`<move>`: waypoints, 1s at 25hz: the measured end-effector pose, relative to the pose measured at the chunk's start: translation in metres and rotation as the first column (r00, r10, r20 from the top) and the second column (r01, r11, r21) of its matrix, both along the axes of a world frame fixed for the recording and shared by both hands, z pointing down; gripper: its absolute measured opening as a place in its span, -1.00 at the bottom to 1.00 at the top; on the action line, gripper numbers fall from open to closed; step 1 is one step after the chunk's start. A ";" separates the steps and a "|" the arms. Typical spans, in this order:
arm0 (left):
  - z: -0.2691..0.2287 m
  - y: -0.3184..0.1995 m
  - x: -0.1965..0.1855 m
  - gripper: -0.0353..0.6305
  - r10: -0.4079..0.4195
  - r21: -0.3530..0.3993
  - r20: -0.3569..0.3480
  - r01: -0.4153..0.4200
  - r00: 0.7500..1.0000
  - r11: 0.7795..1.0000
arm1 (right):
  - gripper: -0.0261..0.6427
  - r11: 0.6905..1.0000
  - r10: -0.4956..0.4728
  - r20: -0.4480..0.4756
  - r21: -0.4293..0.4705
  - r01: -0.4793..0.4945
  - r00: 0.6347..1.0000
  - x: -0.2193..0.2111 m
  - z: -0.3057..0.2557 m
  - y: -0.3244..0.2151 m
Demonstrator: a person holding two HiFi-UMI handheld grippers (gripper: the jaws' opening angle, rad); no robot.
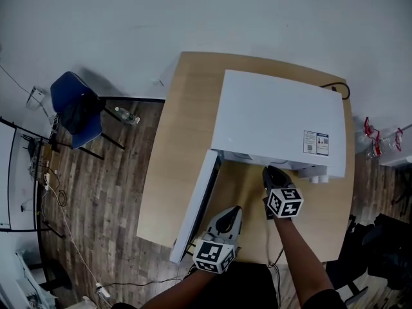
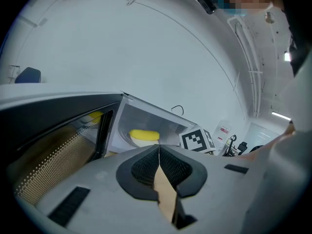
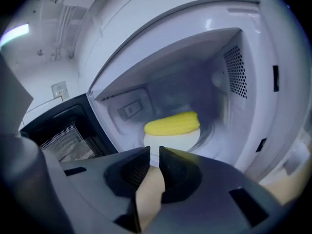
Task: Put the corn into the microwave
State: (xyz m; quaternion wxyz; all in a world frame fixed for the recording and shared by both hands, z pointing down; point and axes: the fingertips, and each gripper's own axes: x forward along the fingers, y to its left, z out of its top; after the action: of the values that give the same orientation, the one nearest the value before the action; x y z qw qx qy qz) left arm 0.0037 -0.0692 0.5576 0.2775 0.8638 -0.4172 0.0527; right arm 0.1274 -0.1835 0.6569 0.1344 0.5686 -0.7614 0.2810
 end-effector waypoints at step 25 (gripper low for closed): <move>0.023 -0.007 0.017 -0.85 -0.024 -0.086 -0.047 0.020 0.999 0.996 | -0.49 0.999 0.024 -0.150 -0.044 -0.031 0.988 0.016 0.031 -0.029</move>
State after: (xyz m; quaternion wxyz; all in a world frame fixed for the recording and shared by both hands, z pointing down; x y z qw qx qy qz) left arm 0.0202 -0.0759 0.5803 0.3249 0.8474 -0.4172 0.0467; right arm 0.1430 -0.2121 0.6878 0.2001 0.5952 -0.7347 0.2568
